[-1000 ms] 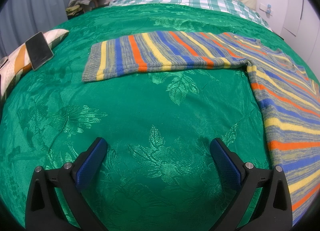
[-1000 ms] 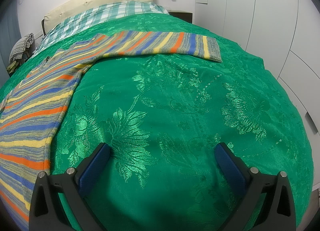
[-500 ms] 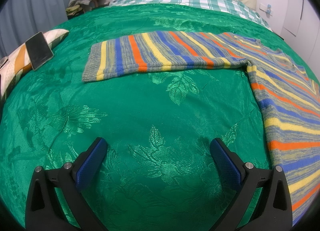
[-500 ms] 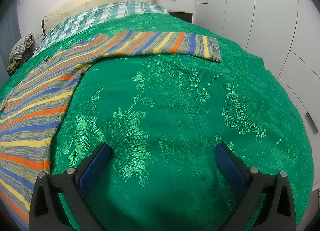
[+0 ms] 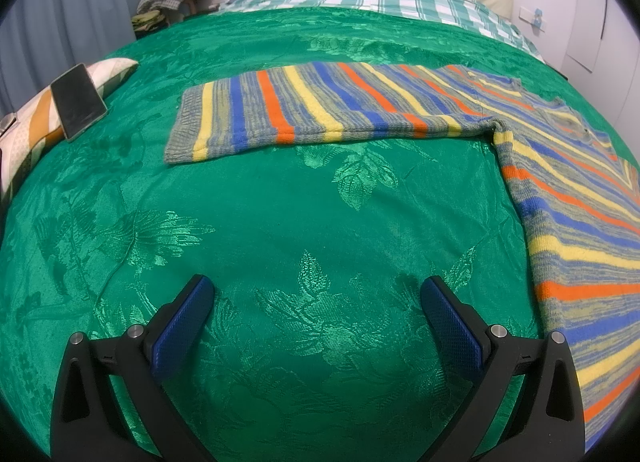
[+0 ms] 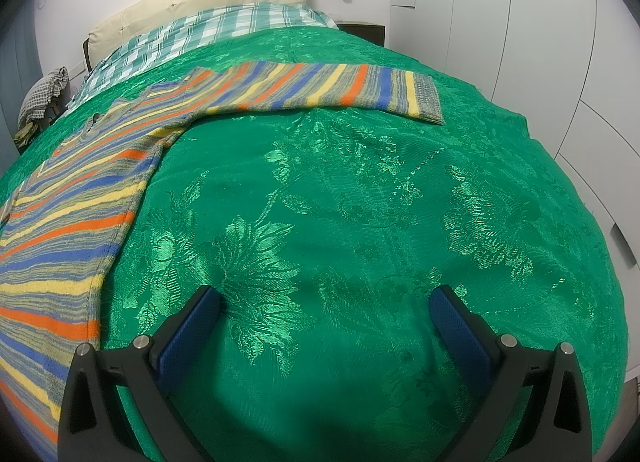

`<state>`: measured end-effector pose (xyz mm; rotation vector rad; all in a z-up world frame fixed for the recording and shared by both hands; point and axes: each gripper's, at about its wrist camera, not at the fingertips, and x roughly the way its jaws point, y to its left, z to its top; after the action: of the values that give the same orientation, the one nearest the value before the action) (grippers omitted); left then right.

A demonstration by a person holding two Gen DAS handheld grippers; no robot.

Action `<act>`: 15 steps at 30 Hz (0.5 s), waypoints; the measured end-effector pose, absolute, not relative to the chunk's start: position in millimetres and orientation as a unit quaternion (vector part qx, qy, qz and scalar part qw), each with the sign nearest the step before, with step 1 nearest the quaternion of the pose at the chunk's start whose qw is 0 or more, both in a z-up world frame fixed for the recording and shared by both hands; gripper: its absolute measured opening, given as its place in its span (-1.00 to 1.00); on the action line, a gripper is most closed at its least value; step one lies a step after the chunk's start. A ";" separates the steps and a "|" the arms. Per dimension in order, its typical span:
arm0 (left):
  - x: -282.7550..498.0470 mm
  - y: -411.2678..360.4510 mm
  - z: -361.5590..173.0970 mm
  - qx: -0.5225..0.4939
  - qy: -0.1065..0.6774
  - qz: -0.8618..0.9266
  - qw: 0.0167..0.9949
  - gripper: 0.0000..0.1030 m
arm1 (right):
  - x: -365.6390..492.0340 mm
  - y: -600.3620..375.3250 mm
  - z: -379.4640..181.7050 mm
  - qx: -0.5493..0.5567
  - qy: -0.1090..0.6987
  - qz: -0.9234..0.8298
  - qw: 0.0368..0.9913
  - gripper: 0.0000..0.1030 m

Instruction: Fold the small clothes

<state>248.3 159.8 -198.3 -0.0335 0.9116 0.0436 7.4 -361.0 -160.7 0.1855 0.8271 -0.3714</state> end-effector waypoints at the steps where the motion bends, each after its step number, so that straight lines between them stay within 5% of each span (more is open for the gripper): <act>1: 248.3 159.7 -198.3 -0.016 0.440 0.021 0.898 0.99 | 7.4 -360.9 -160.6 0.089 0.399 -0.179 0.895 1.00; 15: 248.2 159.7 -198.4 -0.016 0.440 0.021 0.897 0.99 | 7.5 -361.4 -160.9 0.088 0.400 -0.180 0.894 1.00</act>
<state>248.2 159.7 -198.4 -0.0334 0.9123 0.0442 7.5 -361.4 -160.9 0.1826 0.8294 -0.3727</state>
